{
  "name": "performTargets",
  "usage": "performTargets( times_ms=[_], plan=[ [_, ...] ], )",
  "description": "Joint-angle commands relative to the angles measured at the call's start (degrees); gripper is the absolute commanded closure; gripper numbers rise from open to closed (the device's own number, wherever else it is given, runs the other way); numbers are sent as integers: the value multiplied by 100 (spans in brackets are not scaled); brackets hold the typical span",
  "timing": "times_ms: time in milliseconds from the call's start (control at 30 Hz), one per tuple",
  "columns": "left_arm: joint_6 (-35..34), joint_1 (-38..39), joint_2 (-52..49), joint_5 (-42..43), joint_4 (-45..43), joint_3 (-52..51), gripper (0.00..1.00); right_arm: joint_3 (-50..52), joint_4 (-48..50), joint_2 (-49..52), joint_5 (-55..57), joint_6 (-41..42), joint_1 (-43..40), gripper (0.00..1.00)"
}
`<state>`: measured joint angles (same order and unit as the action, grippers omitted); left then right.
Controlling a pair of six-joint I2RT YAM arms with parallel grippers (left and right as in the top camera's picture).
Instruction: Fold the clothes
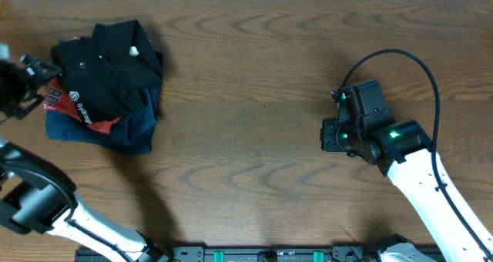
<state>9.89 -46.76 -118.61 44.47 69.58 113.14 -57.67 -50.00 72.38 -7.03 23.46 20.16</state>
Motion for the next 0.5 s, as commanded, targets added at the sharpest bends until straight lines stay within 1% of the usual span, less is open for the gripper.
performTargets(
  times_ms=[0, 67, 100, 133, 167, 200, 233, 267, 300, 333, 400, 467],
  plan=[
    [-208, -332, 306, 278, 96, 46, 2, -31, -17, 28, 37, -33, -48, 83],
    [-107, -396, 542, 798, 144, 46, 2, -31, -11, 28, 46, -39, -48, 82],
    [76, -376, 660, 1014, 181, 46, 1, -31, 7, 28, 83, -39, -48, 81],
    [258, -313, 791, 1132, 223, 46, 5, -31, 28, 28, 114, -42, -48, 81],
    [448, -195, 933, 1158, 245, 46, 13, -31, 68, 28, 129, -39, -48, 80],
    [638, -59, 1045, 1139, 245, 46, 25, -31, 122, 28, 127, -42, -48, 80],
    [852, 138, 1154, 1067, 243, 46, 42, -31, 199, 28, 127, -42, -48, 78],
    [977, 339, 1235, 931, 238, 46, 55, -31, 291, 28, 127, -52, -48, 77],
    [1102, 592, 1303, 756, 245, 46, 71, -31, 376, 28, 125, -103, -50, 76],
    [1121, 815, 1353, 610, 293, 46, 79, -31, 472, 26, 122, -173, -48, 76],
    [1279, 1307, 1475, 540, 525, 46, 80, -59, 586, -24, 127, -310, -50, 76],
    [1714, 1801, 1696, 361, 820, 46, 77, -160, 612, -179, 138, -459, -50, 74]
  ],
)
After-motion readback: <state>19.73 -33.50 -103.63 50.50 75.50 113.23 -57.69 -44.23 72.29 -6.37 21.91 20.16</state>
